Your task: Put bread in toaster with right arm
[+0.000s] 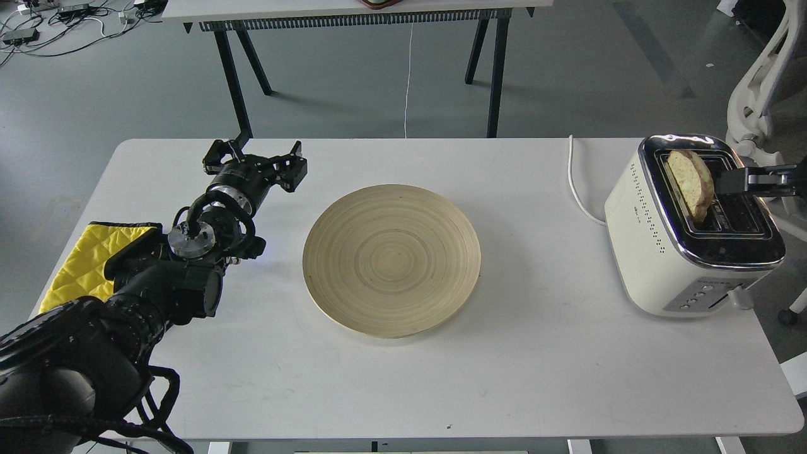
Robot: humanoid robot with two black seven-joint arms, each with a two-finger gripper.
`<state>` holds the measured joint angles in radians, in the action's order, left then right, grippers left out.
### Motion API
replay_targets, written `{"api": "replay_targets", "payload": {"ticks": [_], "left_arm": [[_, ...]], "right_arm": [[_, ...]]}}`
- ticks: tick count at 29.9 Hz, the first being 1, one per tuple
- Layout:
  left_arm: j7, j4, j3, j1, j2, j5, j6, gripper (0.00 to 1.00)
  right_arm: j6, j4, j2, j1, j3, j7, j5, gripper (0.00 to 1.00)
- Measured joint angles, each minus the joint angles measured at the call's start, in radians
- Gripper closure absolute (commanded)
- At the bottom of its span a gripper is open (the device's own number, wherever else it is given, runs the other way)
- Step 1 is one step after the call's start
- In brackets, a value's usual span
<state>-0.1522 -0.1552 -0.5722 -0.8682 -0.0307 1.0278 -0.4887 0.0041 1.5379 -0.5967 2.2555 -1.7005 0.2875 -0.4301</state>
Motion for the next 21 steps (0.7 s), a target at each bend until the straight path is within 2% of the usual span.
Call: {"api": "replay_targets", "payload": {"ticks": [6, 10, 16, 21], "left_arm": [[0.0, 0.0, 0.0, 0.0, 0.0, 0.0, 0.0, 0.0], [0.0, 0.0, 0.0, 0.0, 0.0, 0.0, 0.0, 0.0], [0.0, 0.0, 0.0, 0.0, 0.0, 0.0, 0.0, 0.0], [0.0, 0.0, 0.0, 0.0, 0.0, 0.0, 0.0, 0.0]], "right_arm": [[-0.001, -0.048, -0.018, 0.032, 0.078, 0.004, 0.009, 0.02], [-0.003, -0.101, -0.091, 0.032, 0.263, 0.007, 0.087, 0.02], [0.001, -0.118, -0.173, -0.089, 0.602, 0.009, 0.198, 0.02], [0.002, -0.122, -0.177, -0.212, 0.735, 0.011, 0.201, 0.02]]}}
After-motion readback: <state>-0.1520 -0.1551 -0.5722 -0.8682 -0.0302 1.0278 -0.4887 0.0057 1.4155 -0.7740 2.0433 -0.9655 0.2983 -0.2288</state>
